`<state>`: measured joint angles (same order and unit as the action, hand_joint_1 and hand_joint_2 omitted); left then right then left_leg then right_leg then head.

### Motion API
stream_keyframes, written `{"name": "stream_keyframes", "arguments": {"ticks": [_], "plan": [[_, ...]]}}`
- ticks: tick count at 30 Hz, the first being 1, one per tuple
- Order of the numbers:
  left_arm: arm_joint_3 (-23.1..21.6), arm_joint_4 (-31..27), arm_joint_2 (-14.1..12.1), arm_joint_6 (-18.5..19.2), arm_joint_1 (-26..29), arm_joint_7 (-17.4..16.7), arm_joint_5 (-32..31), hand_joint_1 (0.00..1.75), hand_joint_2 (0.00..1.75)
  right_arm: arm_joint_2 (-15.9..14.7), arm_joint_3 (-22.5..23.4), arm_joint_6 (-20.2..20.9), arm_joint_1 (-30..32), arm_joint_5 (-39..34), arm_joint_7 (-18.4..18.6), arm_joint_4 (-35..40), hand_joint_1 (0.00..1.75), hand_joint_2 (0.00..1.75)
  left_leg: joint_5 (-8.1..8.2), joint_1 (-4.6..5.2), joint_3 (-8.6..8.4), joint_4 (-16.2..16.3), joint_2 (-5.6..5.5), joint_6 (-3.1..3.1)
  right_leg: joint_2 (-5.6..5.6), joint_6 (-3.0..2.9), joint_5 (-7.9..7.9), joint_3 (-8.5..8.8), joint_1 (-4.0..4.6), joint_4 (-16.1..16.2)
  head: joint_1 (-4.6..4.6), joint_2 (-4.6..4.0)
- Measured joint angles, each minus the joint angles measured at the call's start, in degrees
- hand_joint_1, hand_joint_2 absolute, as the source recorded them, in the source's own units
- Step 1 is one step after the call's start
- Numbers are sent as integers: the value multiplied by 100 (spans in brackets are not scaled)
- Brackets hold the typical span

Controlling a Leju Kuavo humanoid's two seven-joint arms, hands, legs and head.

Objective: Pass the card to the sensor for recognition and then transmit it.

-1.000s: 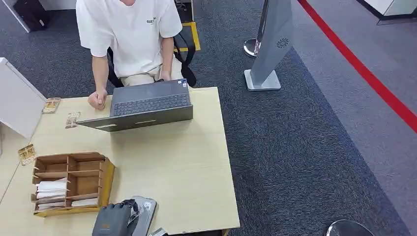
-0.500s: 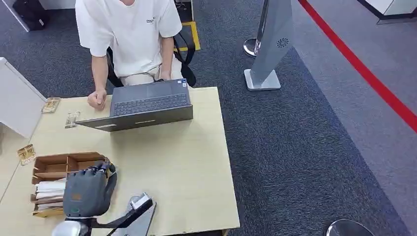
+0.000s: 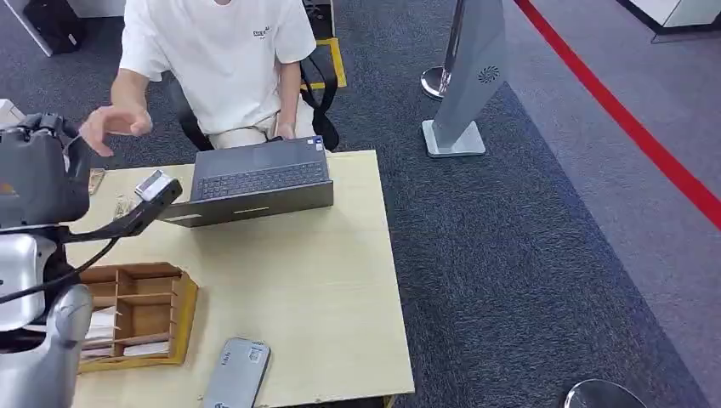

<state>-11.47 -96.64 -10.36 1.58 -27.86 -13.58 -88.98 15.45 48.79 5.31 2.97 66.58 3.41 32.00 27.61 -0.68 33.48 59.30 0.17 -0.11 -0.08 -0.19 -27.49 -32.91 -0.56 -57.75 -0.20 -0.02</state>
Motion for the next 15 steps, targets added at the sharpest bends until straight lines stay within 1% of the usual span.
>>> {"name": "stream_keyframes", "arguments": {"ticks": [3,5,10,11,15], "plan": [[-13,614,-72,32,-465,-161,0,175,175,-4,140,-28,-4,174,-65,-100,0,175,0,0,2,0,-3,0,-1,0,0,1,0,0,-4,0],[-15,896,-81,39,-662,-196,-2,175,175,-4,210,-44,-13,210,-90,-151,0,175,0,0,3,0,-1,0,1,0,0,1,0,0,-2,0],[-33,1366,-43,28,-899,-199,-2,175,175,-4,359,-59,-47,266,-127,-232,0,175,1,0,6,0,0,0,2,0,0,-2,0,1,0,0],[-35,1444,-39,39,-918,-199,-2,0,175,-4,400,-61,-51,277,-135,-242,0,175,1,1,6,0,1,0,3,0,0,-2,0,1,0,0],[-35,1599,40,74,-929,-174,0,0,175,-4,470,-66,-51,315,-138,-258,0,175,1,-2,9,1,0,0,2,0,0,-5,0,1,0,0]]}}
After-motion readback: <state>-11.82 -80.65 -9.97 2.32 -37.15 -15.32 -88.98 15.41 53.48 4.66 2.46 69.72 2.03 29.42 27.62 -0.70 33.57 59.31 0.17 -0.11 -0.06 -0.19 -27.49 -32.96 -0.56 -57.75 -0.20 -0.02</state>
